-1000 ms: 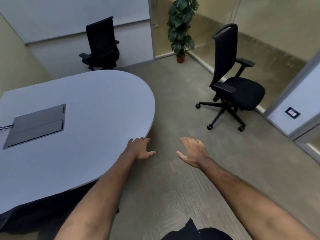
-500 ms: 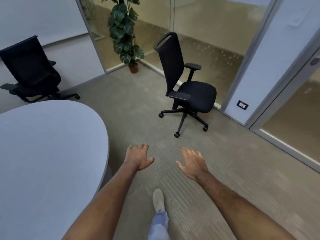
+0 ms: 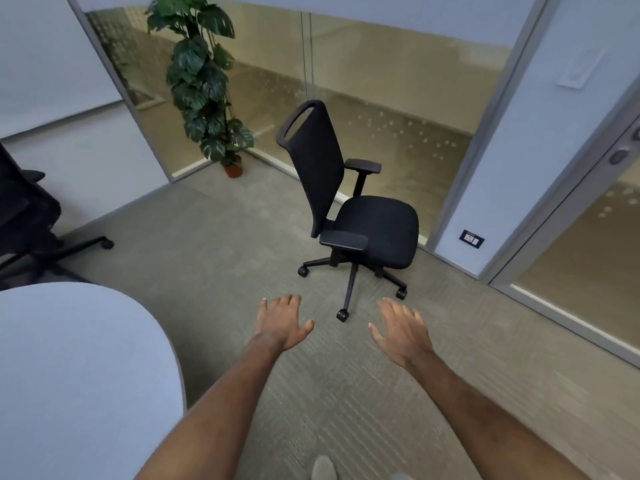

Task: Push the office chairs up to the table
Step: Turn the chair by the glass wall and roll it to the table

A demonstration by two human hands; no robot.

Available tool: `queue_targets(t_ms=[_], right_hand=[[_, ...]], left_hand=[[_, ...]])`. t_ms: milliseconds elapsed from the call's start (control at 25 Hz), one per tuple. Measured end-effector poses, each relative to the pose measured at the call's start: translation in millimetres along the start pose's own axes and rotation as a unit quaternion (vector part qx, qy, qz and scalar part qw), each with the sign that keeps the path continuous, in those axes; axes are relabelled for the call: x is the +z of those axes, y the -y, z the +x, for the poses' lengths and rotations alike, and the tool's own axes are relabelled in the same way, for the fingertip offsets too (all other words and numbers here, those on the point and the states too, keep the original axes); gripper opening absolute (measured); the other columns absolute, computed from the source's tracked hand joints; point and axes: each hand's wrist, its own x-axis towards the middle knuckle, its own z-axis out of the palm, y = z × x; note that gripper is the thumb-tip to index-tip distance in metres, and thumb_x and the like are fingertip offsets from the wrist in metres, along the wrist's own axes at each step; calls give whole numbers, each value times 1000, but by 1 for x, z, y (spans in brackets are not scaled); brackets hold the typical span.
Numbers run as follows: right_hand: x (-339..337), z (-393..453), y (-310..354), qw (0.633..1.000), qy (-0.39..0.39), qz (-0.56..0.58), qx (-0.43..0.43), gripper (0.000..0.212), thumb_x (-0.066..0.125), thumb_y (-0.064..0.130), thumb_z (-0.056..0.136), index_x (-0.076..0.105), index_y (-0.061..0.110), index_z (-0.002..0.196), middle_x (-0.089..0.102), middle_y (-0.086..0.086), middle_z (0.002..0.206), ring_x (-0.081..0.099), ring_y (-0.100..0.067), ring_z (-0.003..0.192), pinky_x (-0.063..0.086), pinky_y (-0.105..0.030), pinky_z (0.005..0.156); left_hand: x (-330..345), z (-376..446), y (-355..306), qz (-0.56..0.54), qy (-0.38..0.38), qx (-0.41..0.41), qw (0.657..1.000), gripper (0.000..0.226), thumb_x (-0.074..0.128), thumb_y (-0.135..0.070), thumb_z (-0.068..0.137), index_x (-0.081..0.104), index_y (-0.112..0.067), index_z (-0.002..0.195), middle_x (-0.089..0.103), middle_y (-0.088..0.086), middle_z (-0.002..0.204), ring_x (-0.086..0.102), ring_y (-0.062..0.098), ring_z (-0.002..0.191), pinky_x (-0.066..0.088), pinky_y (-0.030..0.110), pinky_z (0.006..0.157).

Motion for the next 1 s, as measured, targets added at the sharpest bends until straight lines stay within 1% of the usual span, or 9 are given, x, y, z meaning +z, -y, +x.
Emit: queue_targets(t_ms=[160, 320, 560, 760, 840, 1000], right_hand=[[-14, 74, -1, 1000, -20, 8, 10, 65, 48, 58, 101, 40, 24, 155, 43, 2, 161, 43, -19, 145, 34, -43, 120], [-24, 157, -13, 999, -45, 21, 13, 63, 51, 56, 100, 45, 23, 153, 46, 3, 159, 46, -19, 143, 37, -43, 117], [-49, 314, -49, 997, -60, 36, -11, 62, 53, 55, 99, 46, 23, 152, 47, 3, 159, 47, -20, 142, 37, -44, 115], [-78, 433, -72, 996, -68, 39, -42, 61, 55, 54, 98, 48, 23, 150, 50, 2, 156, 49, -20, 140, 39, -45, 114], [-86, 467, -73, 996, -61, 48, -49, 61, 56, 53, 98, 48, 22, 150, 51, 1, 155, 50, -20, 139, 40, -45, 113], [-88, 517, -64, 994, -56, 61, -71, 62, 57, 54, 98, 49, 21, 150, 51, 1, 155, 51, -21, 139, 41, -46, 113]], left_hand=[[-29, 77, 3, 2, -21, 14, 1000, 79, 46, -67, 98, 32, -20, 159, 39, 6, 163, 36, 28, 149, 14, 57, 127], [-53, 159, 6, 1, -51, 17, 999, 77, 47, -66, 97, 35, -21, 158, 42, 5, 161, 36, 27, 149, 10, 58, 127], [-103, 294, -3, -19, -97, -36, 994, 75, 46, -65, 97, 35, -21, 157, 40, 3, 161, 37, 26, 148, 12, 58, 127], [-141, 382, -12, -56, -143, -83, 985, 74, 48, -62, 97, 36, -20, 157, 40, 4, 162, 39, 28, 147, 14, 56, 126], [-151, 406, -11, -64, -147, -98, 982, 74, 48, -61, 97, 37, -20, 157, 41, 5, 162, 40, 28, 146, 16, 56, 126], [-175, 453, 3, -76, -185, -117, 973, 73, 49, -61, 98, 36, -20, 157, 40, 6, 162, 39, 28, 147, 18, 55, 125]])
